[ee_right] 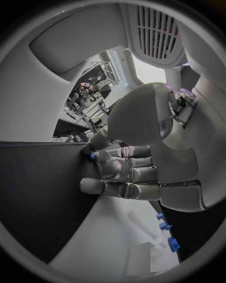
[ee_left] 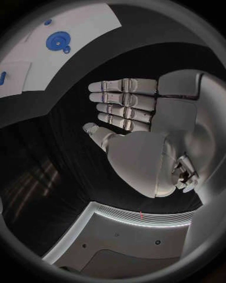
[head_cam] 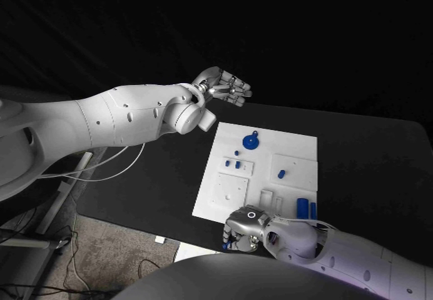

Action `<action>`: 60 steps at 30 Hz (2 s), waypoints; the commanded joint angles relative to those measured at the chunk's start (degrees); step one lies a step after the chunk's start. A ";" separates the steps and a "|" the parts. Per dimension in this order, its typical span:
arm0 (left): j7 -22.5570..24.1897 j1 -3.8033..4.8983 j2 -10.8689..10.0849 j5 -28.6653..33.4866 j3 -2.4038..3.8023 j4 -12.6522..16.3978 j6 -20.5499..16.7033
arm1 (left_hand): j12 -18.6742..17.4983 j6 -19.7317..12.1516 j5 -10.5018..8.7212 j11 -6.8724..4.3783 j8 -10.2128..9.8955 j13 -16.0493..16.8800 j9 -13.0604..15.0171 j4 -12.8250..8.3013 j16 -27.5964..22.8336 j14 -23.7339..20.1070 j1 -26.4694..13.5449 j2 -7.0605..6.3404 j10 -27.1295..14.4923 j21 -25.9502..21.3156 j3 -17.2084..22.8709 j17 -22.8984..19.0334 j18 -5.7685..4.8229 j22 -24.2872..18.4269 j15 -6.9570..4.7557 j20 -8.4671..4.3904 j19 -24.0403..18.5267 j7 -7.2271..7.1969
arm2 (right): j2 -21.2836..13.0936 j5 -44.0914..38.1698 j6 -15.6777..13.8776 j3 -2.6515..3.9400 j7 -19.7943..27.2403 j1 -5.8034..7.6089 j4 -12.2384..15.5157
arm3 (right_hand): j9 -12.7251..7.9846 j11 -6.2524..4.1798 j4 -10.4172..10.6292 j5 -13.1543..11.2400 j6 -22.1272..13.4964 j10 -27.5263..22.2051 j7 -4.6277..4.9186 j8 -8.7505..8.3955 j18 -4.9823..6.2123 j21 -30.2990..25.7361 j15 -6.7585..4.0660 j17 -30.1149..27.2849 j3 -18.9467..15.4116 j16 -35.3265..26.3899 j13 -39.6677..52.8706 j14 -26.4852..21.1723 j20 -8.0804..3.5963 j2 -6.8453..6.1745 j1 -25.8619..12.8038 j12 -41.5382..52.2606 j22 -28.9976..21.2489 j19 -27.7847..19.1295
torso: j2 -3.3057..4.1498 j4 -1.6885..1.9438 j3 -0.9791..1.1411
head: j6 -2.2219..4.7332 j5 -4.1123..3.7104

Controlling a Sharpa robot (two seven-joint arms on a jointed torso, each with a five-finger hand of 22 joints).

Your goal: Assemble the parts on the task board

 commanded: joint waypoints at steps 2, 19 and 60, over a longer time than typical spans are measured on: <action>0.24 0.03 0.02 0.30 0.04 0.18 0.70 | -0.02 -0.37 -0.28 -0.04 -0.15 -0.01 -0.01 0.26 -0.21 -0.37 -0.04 -0.04 -0.22 0.21 -0.02 0.06 0.35 -0.06 -0.12 0.03 0.30 0.01 | -0.27 -2.73 -2.68 -0.01 -6.11 0.07 -1.10 | -0.07 0.12 0.81 0.42 -0.40 0.17 -0.15 -0.21 0.86 -0.33 0.13 0.10 0.47 0.37 -0.13 0.49 0.29 -0.84 0.11 -0.12 0.13 0.27 | 0.02 -0.01 -0.02 | 0.00 0.00; 0.16 0.03 -0.09 0.30 0.03 0.22 0.80 | -0.02 -0.37 -0.28 -0.04 -0.15 -0.01 -0.01 0.26 -0.21 -0.37 -0.04 -0.04 -0.22 0.21 -0.02 0.06 0.35 -0.06 -0.12 0.03 0.30 0.01 | -0.54 -4.52 -3.39 0.00 -10.87 0.71 -1.04 | -0.04 0.06 4.99 0.79 -0.17 0.24 -0.23 -0.19 1.14 -1.05 0.13 -0.14 7.21 0.47 -0.40 0.54 0.55 -3.32 -0.20 -0.22 0.75 0.64 | 0.05 0.02 -0.04 | 0.00 -0.03; -0.14 0.04 -0.23 0.30 0.02 0.33 0.95 | -0.01 -0.46 -0.27 -0.02 -0.16 0.00 -0.02 0.36 -0.20 -0.40 0.00 -0.10 -0.25 0.23 -0.03 0.05 0.34 -0.34 -0.11 0.05 0.32 0.04 | 1.44 -6.93 6.46 -0.01 -11.37 0.85 -0.93 | -0.20 0.52 -1.59 6.41 -2.17 -0.68 0.55 -0.26 1.77 -1.56 0.54 -0.24 5.74 0.31 -0.87 0.23 1.18 -3.82 -2.50 -0.41 2.09 0.07 | 0.11 0.05 -0.06 | 0.00 0.26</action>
